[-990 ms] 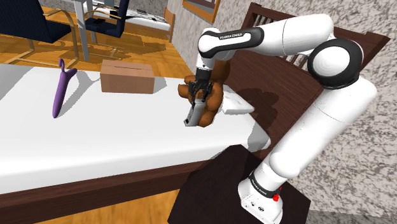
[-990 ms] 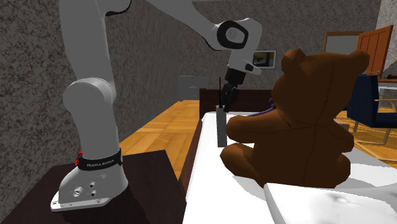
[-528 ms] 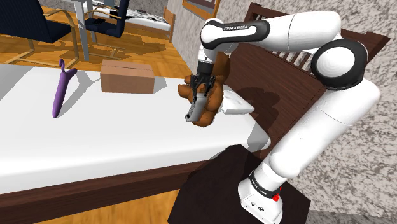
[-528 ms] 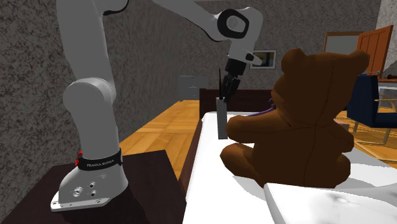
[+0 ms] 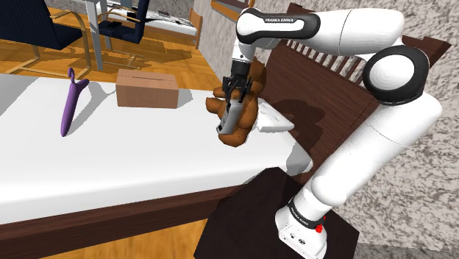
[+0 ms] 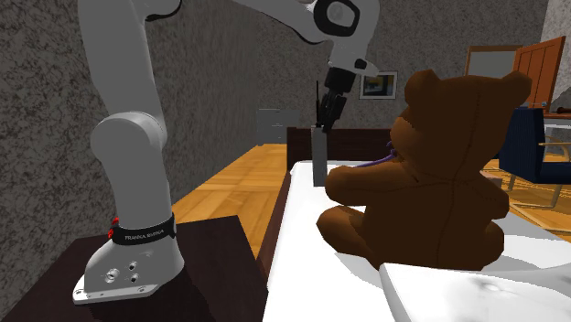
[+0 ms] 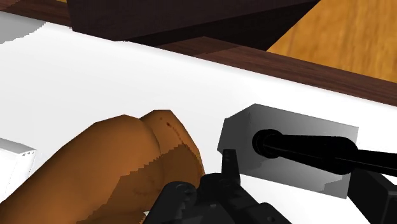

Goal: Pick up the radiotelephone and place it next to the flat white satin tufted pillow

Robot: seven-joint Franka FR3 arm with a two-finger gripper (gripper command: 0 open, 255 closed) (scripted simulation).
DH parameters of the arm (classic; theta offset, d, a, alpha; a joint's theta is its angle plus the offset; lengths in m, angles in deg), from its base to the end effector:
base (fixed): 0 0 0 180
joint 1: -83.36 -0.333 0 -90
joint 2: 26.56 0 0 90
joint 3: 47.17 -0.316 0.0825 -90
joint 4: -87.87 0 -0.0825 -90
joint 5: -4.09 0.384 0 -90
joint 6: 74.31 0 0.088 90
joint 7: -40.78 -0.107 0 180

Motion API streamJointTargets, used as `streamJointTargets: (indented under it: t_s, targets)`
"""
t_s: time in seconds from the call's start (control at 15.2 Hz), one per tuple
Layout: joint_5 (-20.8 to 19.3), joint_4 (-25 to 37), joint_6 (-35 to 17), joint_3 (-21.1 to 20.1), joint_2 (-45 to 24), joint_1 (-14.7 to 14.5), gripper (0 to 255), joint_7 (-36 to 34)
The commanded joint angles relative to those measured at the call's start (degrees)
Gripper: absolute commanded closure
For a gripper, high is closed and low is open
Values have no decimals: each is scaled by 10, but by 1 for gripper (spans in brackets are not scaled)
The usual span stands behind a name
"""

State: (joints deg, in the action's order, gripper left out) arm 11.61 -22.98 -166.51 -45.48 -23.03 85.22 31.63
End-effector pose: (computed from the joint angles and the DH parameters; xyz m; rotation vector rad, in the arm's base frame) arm 0.5112 -0.0184 0.4925 -2.9737 0.3644 0.4069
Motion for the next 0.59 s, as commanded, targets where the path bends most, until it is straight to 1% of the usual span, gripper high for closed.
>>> streamJointTargets:
  t_s: [0.0,0.53]
  targets:
    - [0,14,15,0,1,0,255,-2]
    - [0,74,76,1,2,1,255,-9]
